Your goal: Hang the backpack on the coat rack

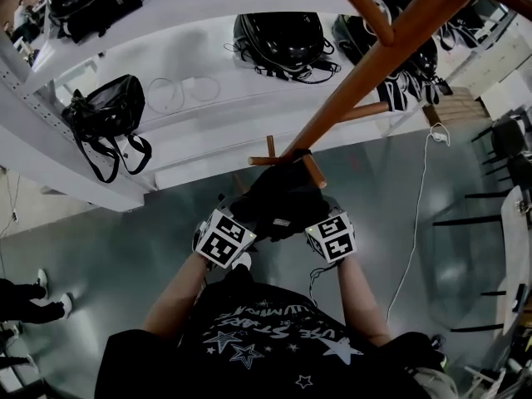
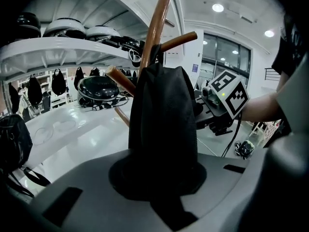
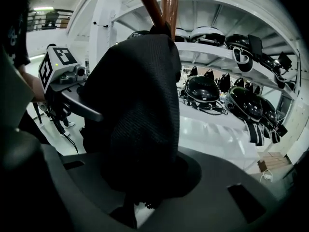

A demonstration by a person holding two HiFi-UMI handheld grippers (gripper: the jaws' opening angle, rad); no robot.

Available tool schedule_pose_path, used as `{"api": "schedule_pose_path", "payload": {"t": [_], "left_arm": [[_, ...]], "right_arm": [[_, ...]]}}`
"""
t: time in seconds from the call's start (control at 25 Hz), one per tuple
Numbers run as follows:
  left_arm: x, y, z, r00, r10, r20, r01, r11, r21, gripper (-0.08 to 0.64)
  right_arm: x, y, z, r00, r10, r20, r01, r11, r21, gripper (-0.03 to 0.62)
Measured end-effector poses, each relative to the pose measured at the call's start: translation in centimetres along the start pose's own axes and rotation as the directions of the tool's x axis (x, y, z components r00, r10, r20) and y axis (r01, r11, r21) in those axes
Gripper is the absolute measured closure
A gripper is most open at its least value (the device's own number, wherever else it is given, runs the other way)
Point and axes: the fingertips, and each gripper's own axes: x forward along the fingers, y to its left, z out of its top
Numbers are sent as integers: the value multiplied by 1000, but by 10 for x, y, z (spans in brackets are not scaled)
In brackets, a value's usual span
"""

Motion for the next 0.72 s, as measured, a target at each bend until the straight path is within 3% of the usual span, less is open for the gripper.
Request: {"api": "schedule_pose_path", "payload": {"t": [0.2,0.48,0.56,0.64,0.72], "left_arm": [[10,1,-10,998,48,-33,-46,996,71,482],[24,7,-13,994,103,-28,-100,990,95,456],[27,6,-14,993,112,-28,-110,991,81,435],[28,3,-16,993,118,-17,-118,992,44,370],[27,-2,-17,992,122,-5,-122,992,16,329]], "right_arm": [[12,-7,-12,1000,-27,-11,27,999,31,480],[18,-18,-14,996,-85,1,85,996,7,474],[16,-22,-16,995,-99,7,99,995,11,453],[11,-24,-19,993,-116,20,115,993,25,415],[4,-23,-22,990,-131,43,129,991,35,350]]}}
